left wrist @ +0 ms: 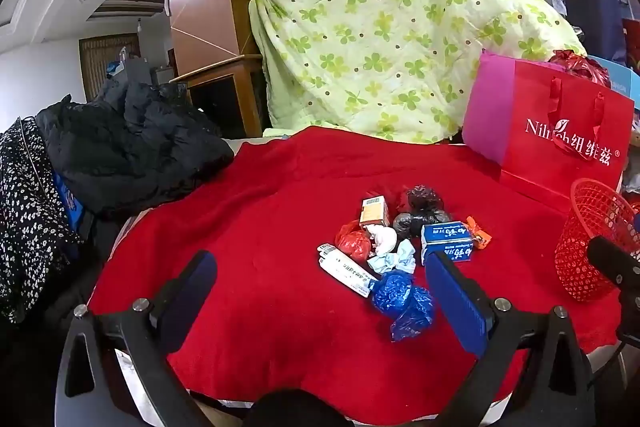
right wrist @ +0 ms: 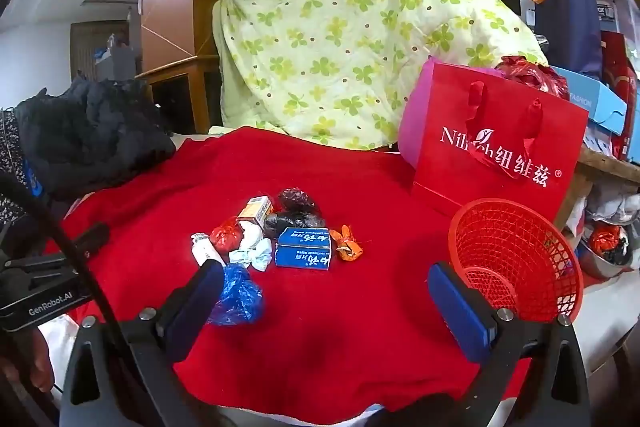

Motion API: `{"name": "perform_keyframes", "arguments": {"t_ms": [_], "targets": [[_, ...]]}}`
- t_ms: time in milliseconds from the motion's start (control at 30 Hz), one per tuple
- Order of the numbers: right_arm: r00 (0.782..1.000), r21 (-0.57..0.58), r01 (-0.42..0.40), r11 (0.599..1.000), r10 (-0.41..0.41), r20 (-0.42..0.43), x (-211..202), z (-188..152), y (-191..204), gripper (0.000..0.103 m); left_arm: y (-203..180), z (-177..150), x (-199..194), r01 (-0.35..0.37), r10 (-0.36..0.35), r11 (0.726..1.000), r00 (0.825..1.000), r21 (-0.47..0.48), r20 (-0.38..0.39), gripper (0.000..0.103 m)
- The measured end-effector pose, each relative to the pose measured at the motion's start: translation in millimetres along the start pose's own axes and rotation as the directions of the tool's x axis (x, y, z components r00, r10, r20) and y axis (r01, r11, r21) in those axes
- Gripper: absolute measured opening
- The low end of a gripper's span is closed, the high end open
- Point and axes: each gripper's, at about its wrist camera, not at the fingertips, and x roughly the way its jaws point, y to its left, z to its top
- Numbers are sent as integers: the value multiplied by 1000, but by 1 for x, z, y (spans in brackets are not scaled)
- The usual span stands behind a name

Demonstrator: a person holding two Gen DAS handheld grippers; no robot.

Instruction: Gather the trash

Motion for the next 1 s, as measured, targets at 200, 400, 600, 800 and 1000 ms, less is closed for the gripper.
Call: {"name": "perform_keyframes", "arguments": {"t_ms": [200,400,600,800,1000], "targets": [[1000,5,-2,1000,2,-5,0,0,-3,103,-2,1,-2,2,-2,1000,1000,5,1,103],[1000,7,1,1000,-1,1,1,-7,1,103,-3,1,-2,6,-6,1000,1000,9,-3,103],[1000,18,5,1000,-5,-13,1,-2,-4,103,-3,1,0,10,-10,1000,1000,8,-9,103],[1000,18,8,1000,-8,-7,2,-3,-5,103,-3,-2,3,16,-16,1000,1000,4,-19,103],[999,16,21,1000,-20,-43,4,-3,-5,103,-5,-3,5,20,-20,1000,999,5,-26,103]]}}
